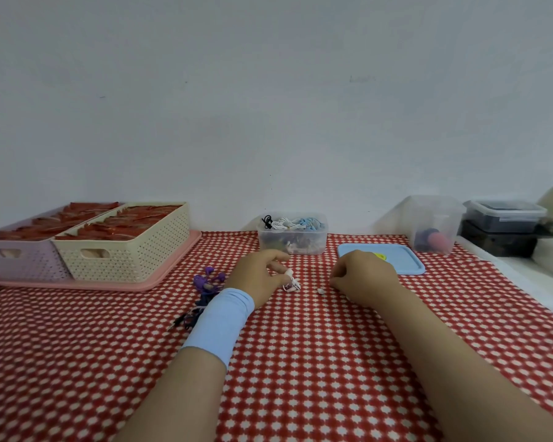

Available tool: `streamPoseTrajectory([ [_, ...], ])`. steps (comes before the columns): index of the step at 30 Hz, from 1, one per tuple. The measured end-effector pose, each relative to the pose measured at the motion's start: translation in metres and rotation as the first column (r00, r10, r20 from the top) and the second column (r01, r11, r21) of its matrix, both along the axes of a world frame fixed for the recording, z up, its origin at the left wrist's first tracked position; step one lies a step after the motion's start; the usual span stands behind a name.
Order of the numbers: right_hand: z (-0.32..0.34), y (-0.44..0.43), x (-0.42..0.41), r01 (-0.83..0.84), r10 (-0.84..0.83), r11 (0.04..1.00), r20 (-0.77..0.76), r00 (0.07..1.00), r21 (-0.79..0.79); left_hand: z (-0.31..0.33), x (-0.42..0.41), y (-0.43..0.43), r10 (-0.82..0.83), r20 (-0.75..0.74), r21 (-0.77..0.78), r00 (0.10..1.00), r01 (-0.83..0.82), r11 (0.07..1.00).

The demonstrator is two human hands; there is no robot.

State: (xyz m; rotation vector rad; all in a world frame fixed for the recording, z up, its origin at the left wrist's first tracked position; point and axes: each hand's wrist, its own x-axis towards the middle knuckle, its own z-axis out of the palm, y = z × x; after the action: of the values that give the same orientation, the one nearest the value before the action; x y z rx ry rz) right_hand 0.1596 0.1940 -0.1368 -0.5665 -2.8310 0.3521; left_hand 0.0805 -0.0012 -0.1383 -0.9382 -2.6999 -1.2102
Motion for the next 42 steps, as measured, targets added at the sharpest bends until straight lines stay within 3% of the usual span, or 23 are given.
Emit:
streamPoseTrajectory([
  [7, 0.002, -0.003, 0.002, -0.023, 0.023, 1.000, -0.040, 0.999, -0.003, 0.001, -0.010, -0.008, 0.084, -0.038, -0.006, 0.996, -0.084, 0.996],
  [13, 0.000, -0.010, -0.001, -0.121, 0.077, 0.973, -0.214, 0.974, -0.199, 0.004, -0.012, -0.014, 0.164, -0.155, -0.158, 0.974, -0.188, 0.969],
  [20, -0.002, -0.016, -0.001, -0.223, 0.210, 0.968, -0.114, 0.971, -0.117, -0.001, -0.011, -0.009, 0.129, -0.055, -0.304, 0.990, -0.139, 0.942],
  [24, -0.004, -0.016, -0.002, -0.262, 0.212, 0.933, -0.212, 0.954, -0.248, -0.003, -0.014, -0.008, 0.175, -0.021, -0.191, 0.984, -0.176, 0.966],
  [30, 0.000, -0.019, 0.004, -0.338, 0.110, 0.743, -0.393, 0.913, -0.578, 0.002, -0.004, -0.005, 0.141, -0.093, 0.023, 0.986, -0.140, 0.990],
  [38, 0.008, -0.019, 0.011, -0.397, -0.006, 0.493, -0.459, 0.888, -0.774, 0.004, 0.001, 0.000, 0.054, -0.041, 0.229, 0.998, -0.043, 0.972],
  [42, 0.007, -0.018, 0.009, -0.422, -0.005, 0.404, -0.463, 0.886, -0.812, 0.003, 0.005, 0.007, 0.024, 0.101, 0.380, 0.995, -0.060, 0.923],
])
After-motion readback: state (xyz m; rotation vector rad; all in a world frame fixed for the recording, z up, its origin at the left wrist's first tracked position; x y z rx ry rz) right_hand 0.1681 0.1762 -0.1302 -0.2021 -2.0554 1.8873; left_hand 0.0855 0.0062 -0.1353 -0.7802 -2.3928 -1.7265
